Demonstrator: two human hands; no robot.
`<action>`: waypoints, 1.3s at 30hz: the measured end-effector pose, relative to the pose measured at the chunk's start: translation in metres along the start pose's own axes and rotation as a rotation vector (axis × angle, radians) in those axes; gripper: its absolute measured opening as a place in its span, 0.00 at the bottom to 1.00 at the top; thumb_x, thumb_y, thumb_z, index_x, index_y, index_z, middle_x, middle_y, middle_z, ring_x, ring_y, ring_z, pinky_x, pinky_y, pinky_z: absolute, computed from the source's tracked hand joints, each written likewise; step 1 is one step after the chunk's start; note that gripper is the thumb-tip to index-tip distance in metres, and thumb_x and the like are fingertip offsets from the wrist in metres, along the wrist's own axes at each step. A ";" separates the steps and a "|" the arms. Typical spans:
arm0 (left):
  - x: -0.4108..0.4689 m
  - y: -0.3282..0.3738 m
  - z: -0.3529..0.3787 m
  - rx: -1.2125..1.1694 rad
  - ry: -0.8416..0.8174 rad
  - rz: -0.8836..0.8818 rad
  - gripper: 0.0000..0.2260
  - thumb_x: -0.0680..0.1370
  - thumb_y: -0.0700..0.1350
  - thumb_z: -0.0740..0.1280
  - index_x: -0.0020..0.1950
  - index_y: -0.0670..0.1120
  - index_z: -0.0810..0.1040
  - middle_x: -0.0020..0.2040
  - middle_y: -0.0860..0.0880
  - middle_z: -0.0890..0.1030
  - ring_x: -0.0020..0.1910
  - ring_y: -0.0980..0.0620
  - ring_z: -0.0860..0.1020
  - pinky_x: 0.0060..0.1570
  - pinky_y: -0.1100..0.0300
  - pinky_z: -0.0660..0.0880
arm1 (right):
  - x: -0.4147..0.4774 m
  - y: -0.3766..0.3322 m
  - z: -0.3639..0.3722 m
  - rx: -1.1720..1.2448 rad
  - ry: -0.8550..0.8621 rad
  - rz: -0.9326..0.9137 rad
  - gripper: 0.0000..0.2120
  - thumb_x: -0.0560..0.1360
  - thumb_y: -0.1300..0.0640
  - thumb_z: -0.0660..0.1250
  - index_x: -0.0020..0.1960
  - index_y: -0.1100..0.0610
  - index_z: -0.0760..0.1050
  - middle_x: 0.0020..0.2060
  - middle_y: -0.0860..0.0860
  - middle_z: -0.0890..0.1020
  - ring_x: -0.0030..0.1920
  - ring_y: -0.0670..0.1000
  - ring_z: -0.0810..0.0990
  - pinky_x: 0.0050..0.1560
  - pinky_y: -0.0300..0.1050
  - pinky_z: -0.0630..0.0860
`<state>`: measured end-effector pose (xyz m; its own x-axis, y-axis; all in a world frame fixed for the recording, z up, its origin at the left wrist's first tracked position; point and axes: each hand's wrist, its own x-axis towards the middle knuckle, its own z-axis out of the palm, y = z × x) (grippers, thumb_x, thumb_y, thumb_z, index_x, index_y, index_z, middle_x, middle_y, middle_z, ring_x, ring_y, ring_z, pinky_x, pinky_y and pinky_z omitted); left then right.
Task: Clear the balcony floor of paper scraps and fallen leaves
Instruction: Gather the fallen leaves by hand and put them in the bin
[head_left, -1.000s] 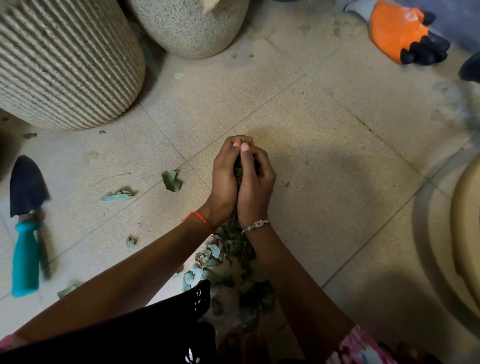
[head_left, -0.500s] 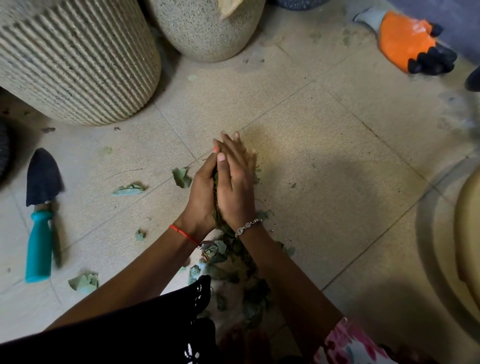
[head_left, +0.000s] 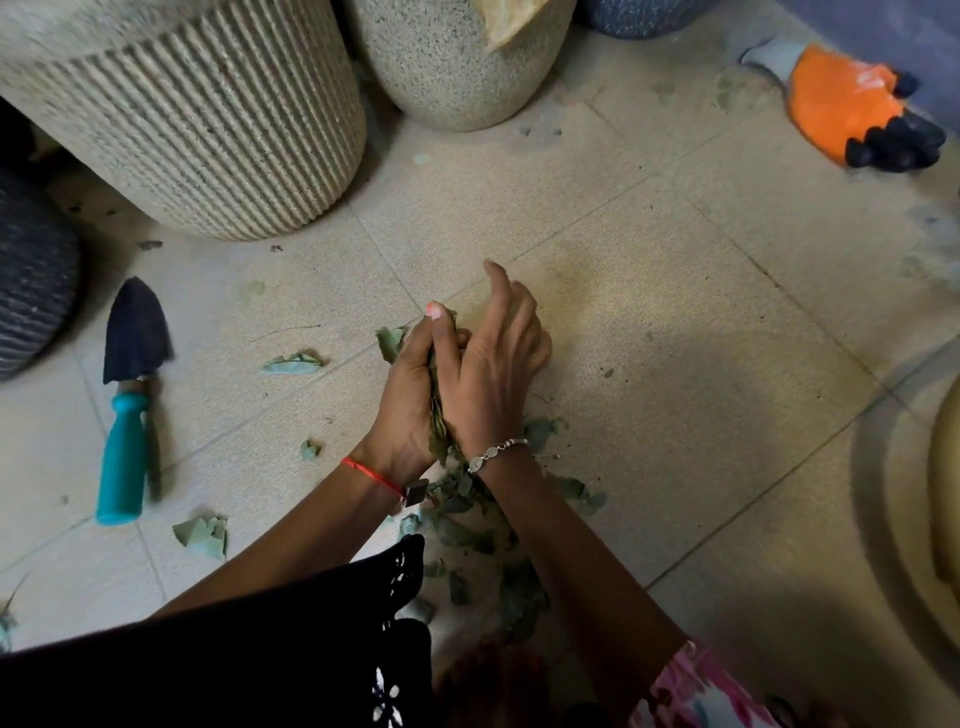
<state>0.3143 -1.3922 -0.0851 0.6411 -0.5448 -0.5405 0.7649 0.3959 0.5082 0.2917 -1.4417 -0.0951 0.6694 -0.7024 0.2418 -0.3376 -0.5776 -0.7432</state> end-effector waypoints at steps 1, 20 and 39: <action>-0.001 0.001 -0.002 0.009 0.014 0.016 0.10 0.73 0.50 0.65 0.39 0.45 0.69 0.31 0.50 0.72 0.29 0.55 0.72 0.30 0.64 0.74 | -0.002 -0.003 -0.001 0.081 -0.005 0.027 0.27 0.75 0.42 0.58 0.68 0.56 0.65 0.59 0.55 0.73 0.61 0.56 0.72 0.60 0.56 0.68; -0.047 0.025 -0.065 0.053 0.318 0.293 0.13 0.78 0.50 0.65 0.38 0.47 0.65 0.33 0.48 0.62 0.24 0.55 0.65 0.23 0.64 0.64 | -0.067 0.077 -0.082 0.009 -0.544 -0.312 0.44 0.65 0.30 0.63 0.72 0.54 0.55 0.70 0.53 0.62 0.71 0.51 0.59 0.71 0.57 0.60; -0.142 -0.132 -0.101 1.396 0.359 0.331 0.13 0.68 0.46 0.61 0.52 0.45 0.71 0.35 0.48 0.79 0.29 0.46 0.77 0.27 0.56 0.73 | -0.029 0.059 -0.067 -0.208 -0.173 -0.174 0.33 0.73 0.37 0.55 0.65 0.61 0.70 0.66 0.62 0.69 0.66 0.59 0.69 0.62 0.58 0.70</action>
<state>0.1289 -1.2926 -0.1429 0.9104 -0.2837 -0.3013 0.0394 -0.6653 0.7456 0.2083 -1.4834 -0.1039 0.8257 -0.5147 0.2308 -0.3245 -0.7681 -0.5520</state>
